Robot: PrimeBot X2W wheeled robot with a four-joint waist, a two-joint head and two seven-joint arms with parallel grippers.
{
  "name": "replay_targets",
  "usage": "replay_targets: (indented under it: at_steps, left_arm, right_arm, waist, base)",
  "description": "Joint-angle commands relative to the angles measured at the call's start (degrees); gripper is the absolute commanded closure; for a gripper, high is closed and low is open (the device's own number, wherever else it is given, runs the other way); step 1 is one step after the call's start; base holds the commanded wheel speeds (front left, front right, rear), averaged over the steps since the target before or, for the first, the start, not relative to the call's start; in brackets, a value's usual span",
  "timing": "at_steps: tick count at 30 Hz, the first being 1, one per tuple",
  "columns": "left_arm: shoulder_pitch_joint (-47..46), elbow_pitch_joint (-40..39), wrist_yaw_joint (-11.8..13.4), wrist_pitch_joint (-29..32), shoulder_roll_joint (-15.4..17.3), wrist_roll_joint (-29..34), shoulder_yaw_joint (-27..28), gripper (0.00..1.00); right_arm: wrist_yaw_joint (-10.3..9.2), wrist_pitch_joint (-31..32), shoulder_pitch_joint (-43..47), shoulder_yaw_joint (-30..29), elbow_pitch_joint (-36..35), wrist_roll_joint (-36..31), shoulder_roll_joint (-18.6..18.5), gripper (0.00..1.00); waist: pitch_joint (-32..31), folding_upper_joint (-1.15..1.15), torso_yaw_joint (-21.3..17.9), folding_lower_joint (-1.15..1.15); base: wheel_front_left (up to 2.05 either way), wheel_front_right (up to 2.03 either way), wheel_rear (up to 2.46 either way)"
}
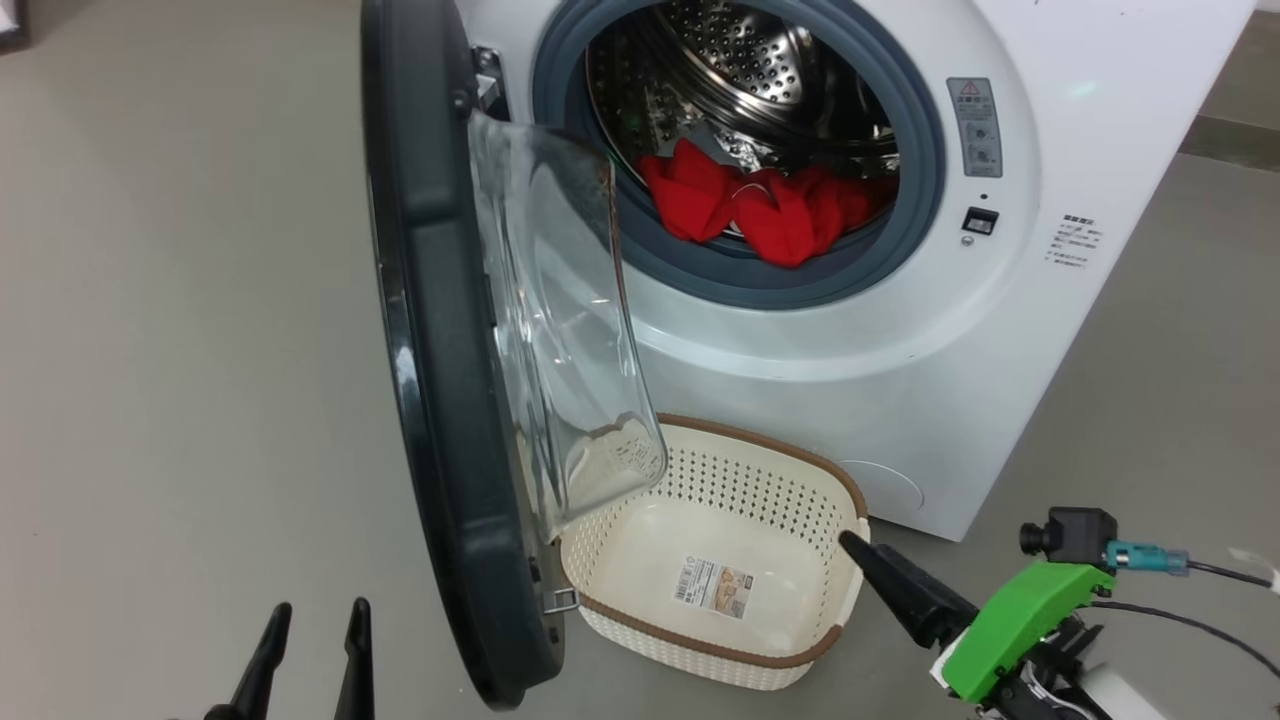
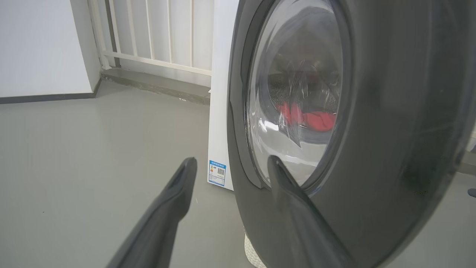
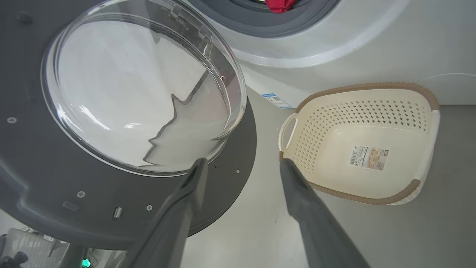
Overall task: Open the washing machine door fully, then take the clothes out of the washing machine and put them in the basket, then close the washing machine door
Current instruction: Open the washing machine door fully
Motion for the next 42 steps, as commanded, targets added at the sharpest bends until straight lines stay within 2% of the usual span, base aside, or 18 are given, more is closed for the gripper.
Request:
replay_targets:
  at_steps: [1,9,15,22,27,30,34,42]
  left_arm:
    - [-0.84,-1.38,-0.02,-0.52,0.55,0.53,2.2,0.0]
    - [-0.4,-1.42,0.07,-0.52,0.55,0.63,2.63,0.0]
    - [-0.35,-1.19,0.02,-0.52,0.55,0.75,2.63,0.0]
    - [-0.22,-1.28,0.19,-0.52,0.55,0.77,2.36,0.0]
    - [-0.32,-1.5,0.22,-0.52,0.55,0.71,2.25,0.0]
    - [-0.38,-1.7,0.23,-0.52,0.55,0.71,2.17,0.0]
    - [-0.46,-1.63,0.19,-0.52,0.55,0.63,2.07,0.0]
    - [-0.47,-1.53,0.45,-0.52,0.55,0.23,1.88,0.0]
  right_arm:
    - [0.43,-2.74,-0.26,1.5,-1.11,-2.59,-1.65,0.0]
    - [0.43,-16.37,-1.53,7.92,0.0,-13.48,-4.99,0.0]
    - [0.43,-19.05,-2.42,9.6,2.18,-20.61,-5.27,0.0]
    - [0.43,-19.18,0.75,-2.92,-0.94,-32.17,-1.33,0.0]
    - [0.43,-19.19,3.78,-10.37,-5.3,-42.93,1.25,0.0]
    - [0.43,-19.19,5.62,-13.22,-6.98,-47.61,2.92,0.0]
    - [0.43,-19.19,7.98,-14.97,-5.65,-51.51,4.09,0.0]
    - [0.43,-19.2,10.11,-17.54,-4.41,-53.76,6.21,0.0]
  waist:
    - [-0.14,0.0,-0.44,0.0]
    - [-0.25,0.0,-1.26,0.0]
    - [-0.48,0.0,-1.3,0.0]
    - [-0.58,0.0,-1.17,0.0]
    - [-0.43,0.0,-1.04,0.0]
    - [-0.33,0.0,-1.0,0.0]
    - [-0.31,0.0,-0.87,0.0]
    - [-0.14,0.0,-0.82,0.0]
  base:
    - [0.0,0.0,0.0]
    - [0.0,0.0,0.0]
    - [0.0,0.0,0.0]
    - [0.0,0.0,0.0]
    - [0.0,0.0,0.0]
    - [0.0,0.0,0.0]
    - [0.0,0.0,0.0]
    - [0.0,0.0,0.0]
